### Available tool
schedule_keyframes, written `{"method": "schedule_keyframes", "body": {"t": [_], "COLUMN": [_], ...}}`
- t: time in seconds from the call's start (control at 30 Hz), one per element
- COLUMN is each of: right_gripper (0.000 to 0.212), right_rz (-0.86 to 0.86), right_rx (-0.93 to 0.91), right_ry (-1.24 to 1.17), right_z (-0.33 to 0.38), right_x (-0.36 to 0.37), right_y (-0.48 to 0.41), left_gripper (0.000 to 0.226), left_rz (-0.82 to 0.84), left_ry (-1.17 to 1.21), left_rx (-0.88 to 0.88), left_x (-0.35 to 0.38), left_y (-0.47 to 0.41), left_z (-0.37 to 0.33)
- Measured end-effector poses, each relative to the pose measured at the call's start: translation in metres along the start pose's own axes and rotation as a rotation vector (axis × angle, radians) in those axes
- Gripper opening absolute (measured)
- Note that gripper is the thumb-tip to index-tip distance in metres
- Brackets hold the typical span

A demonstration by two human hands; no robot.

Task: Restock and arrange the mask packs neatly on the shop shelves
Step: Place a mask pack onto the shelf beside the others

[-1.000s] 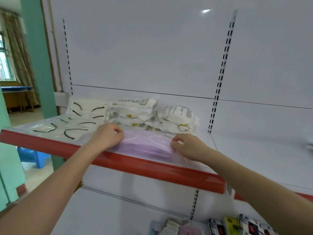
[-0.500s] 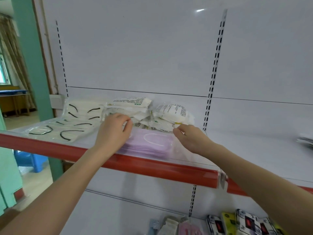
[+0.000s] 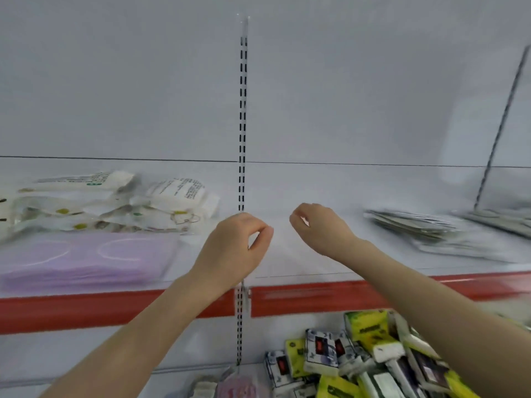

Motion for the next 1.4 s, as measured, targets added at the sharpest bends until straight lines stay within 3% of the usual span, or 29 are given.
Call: {"method": "schedule_keyframes", "body": {"t": [0.1,0.33,0.47,0.67,0.77,0.97,1.1,1.23,1.4], "right_gripper": [0.031,0.03,0.028,0.033,0.043,0.084,0.078,0.069,0.051], "right_rz": [-0.027,-0.075,-0.074,0.101,0.179,0.438,0.594,0.65,0.662], "right_rx": [0.036,0.108,0.153,0.142,0.142,0.106,0.112,0.173,0.174], "right_ry": [0.044,0.116,0.138,0.137,0.081,0.083,0.205,0.124,0.161], "right_z": [-0.042,-0.17,-0.231,-0.297,-0.311,-0.292,-0.289,-0.296,-0.294], "right_x": [-0.021,-0.092,-0.122,-0.131,-0.122,-0.092,-0.084,-0.09,-0.088], "right_y": [-0.002,-0.026,-0.044,-0.059,-0.066,-0.082,-0.092,-0.099,-0.098], "left_gripper": [0.034,0.051,0.023,0.02,0.021,0.019,0.02,0.035,0.02], "left_rz": [0.03,0.056,0.035,0.03,0.032,-0.002,-0.009,-0.002,-0.007], "left_ry": [0.061,0.118,0.119,0.081,0.044,0.004,-0.015,-0.011,-0.013], "left_rx": [0.022,0.041,-0.018,-0.1,-0.109,-0.096,-0.107,-0.138,-0.122], "left_x": [0.037,0.133,0.171,0.21,0.22,0.221,0.216,0.21,0.21], "left_y": [-0.003,-0.026,-0.039,-0.048,-0.052,-0.059,-0.061,-0.062,-0.063], "left_z": [-0.027,-0.092,-0.111,-0.128,-0.133,-0.135,-0.13,-0.125,-0.123]}}
Point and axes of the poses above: each hand's wrist, its own y-axis away from the middle knuckle, its own x-axis out of the palm, z = x × y, the point moved 1 cm from there along -y, towards the middle knuckle, and after that the axes turned 12 degrees about -z, right-handed, at the moved point
